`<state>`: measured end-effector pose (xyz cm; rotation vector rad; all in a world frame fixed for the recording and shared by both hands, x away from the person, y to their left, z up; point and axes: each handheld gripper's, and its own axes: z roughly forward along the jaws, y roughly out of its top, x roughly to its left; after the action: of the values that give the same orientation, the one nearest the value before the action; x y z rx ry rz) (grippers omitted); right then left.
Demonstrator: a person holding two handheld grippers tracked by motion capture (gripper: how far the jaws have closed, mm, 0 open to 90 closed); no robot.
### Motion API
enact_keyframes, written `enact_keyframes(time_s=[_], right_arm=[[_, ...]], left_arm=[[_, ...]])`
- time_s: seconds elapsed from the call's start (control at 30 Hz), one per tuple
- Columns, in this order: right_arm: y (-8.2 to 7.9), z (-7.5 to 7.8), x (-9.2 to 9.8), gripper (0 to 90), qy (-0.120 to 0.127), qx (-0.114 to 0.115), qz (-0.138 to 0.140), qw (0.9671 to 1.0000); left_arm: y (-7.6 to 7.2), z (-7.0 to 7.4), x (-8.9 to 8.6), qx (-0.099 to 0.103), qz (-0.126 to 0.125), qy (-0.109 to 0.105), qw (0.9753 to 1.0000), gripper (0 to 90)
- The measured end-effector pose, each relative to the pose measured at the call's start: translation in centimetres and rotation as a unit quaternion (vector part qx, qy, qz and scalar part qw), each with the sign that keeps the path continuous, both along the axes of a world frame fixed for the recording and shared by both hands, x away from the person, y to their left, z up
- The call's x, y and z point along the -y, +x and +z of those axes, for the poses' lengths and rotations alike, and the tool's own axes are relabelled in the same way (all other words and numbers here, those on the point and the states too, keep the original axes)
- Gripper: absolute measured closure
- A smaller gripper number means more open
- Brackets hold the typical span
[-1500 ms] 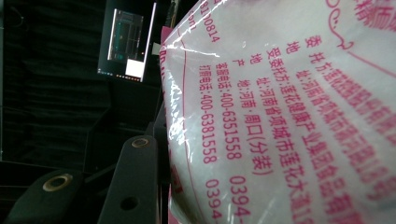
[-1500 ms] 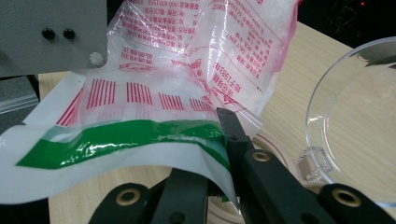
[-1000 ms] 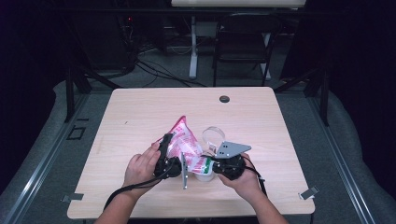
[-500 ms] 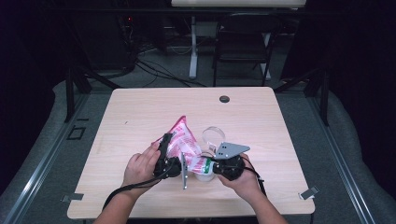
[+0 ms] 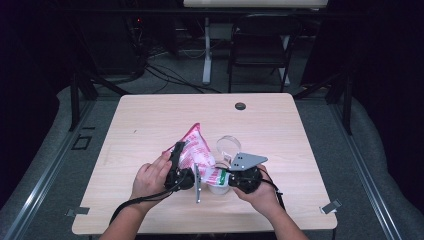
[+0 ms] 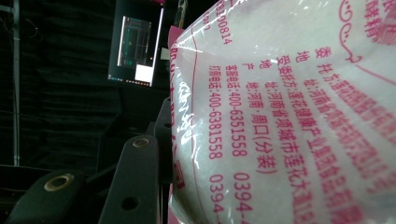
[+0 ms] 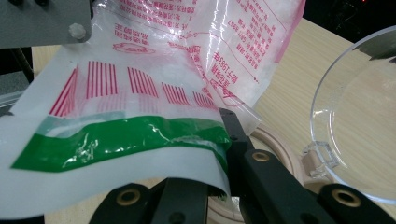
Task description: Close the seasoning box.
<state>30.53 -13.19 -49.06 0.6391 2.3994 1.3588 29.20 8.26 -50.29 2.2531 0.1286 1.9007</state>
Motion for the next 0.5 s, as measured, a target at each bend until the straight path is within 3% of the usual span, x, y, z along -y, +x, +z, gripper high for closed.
enact_keyframes(time_s=[0.5], right_arm=[[-0.03,-0.05,-0.04,90.0,-0.005,-0.001,0.001,1.0]], left_arm=[[0.01,0.22,0.06,0.007,-0.004,-0.001,1.0,62.5]])
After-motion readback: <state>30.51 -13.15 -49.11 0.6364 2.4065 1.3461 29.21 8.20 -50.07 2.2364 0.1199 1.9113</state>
